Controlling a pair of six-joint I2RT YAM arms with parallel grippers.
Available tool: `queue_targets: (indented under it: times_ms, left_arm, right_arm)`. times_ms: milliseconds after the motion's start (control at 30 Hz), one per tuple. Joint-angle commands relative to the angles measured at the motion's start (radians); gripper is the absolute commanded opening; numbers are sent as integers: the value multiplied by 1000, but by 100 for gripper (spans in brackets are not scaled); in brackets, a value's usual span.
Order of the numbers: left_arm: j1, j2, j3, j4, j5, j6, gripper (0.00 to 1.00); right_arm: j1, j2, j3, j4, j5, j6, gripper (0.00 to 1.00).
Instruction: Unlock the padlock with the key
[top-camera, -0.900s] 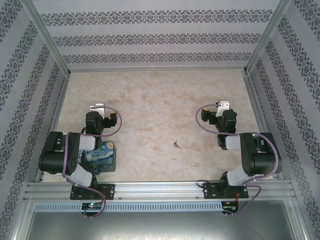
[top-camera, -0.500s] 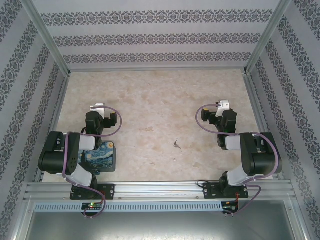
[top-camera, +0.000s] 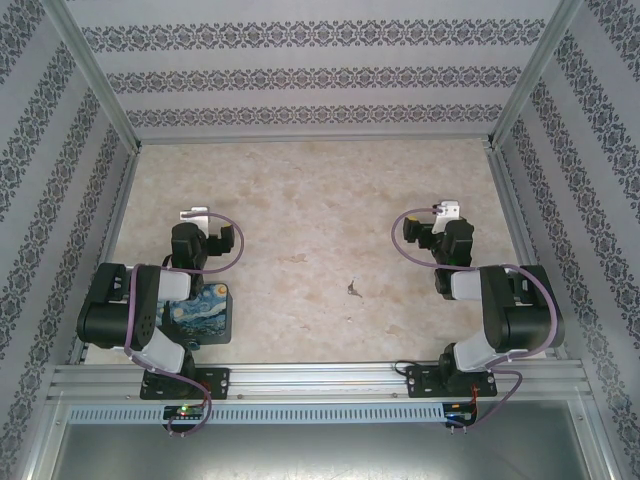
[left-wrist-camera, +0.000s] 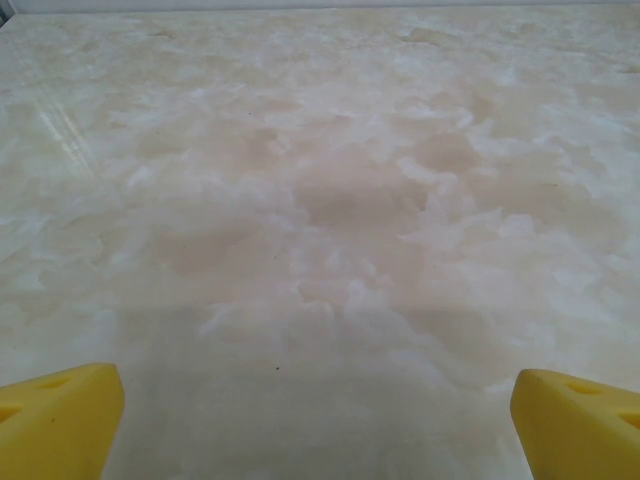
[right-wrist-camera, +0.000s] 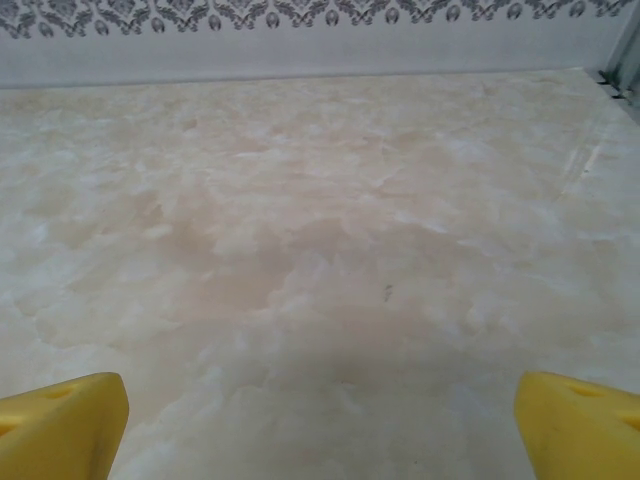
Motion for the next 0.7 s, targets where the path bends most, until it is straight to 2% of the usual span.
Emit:
queue_targets:
  times_ms: [0, 233, 400, 467, 567, 667]
  left_arm:
    - [11, -58, 53, -89, -23, -2, 100]
    - [11, -112, 116, -240, -64, -16, 100]
    - [11, -201, 196, -432, -86, -75, 100]
    - [11, -241, 250, -568, -95, -148, 100]
    - [10, -284, 374, -883, -119, -306, 100]
    - [11, -297, 501, -1188, -68, -434, 100]
  right_arm:
    - [-9, -84, 23, -64, 67, 22, 98]
    - [-10, -186, 120, -349, 130, 77, 98]
    - [-16, -251, 206, -548, 240, 292, 98]
    - [-31, -273, 209, -552, 150, 327, 98]
    - [-36, -299, 218, -550, -61, 363, 98]
    - [-22, -298, 240, -558, -271, 446, 96]
